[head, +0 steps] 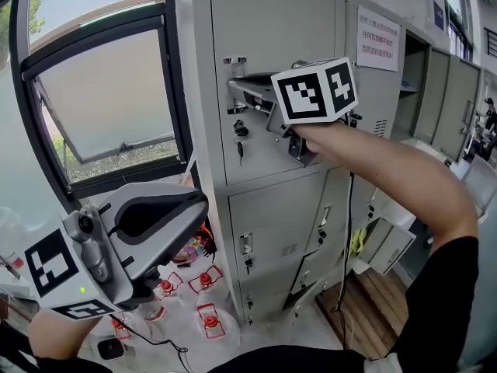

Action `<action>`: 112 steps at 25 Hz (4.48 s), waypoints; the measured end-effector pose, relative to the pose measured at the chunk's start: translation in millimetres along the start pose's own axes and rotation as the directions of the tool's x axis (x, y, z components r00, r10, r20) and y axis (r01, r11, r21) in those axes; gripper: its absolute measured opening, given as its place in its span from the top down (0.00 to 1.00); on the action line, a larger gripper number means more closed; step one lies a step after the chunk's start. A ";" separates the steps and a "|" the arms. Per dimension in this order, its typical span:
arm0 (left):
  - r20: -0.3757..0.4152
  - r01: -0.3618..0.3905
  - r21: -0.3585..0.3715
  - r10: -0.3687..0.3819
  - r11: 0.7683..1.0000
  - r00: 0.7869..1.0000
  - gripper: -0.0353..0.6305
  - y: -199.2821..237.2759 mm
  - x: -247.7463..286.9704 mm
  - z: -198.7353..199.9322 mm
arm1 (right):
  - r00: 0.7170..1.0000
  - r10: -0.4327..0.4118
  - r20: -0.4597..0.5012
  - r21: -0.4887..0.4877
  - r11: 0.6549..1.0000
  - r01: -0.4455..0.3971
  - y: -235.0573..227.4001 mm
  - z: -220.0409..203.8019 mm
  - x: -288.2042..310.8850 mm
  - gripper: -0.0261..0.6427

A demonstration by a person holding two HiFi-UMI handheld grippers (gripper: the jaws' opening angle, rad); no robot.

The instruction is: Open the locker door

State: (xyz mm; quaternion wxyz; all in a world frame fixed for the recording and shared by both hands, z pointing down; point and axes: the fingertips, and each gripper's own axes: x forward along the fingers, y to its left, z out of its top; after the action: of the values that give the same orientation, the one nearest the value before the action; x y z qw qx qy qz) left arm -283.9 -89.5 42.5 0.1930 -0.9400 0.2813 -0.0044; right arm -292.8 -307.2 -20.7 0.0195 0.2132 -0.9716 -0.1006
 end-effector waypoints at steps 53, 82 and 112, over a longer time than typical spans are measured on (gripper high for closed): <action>-0.045 -0.326 -0.062 0.324 0.943 0.945 0.93 25.7 73.3 -19.4 | 0.827 0.552 0.108 -0.147 0.832 -0.535 39.4 8.8 -142.7 0.92; -0.128 -0.611 -0.050 0.602 0.790 0.788 0.93 -44.8 146.0 -7.3 | 0.476 0.860 0.186 -0.220 0.508 -0.833 13.4 6.1 -259.8 0.91; -0.178 -0.743 -0.024 0.728 0.669 0.662 0.93 -74.9 231.7 -7.9 | 0.150 0.961 0.233 -0.265 0.211 -0.941 -62.9 -10.9 -339.8 0.91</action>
State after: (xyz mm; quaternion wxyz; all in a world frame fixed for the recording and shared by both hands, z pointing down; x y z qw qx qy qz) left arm -50.3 -157.8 53.9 0.1114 -0.7508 0.6508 0.0149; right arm 42.5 -223.0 -21.2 -0.0880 -0.4663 -0.8707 -0.1294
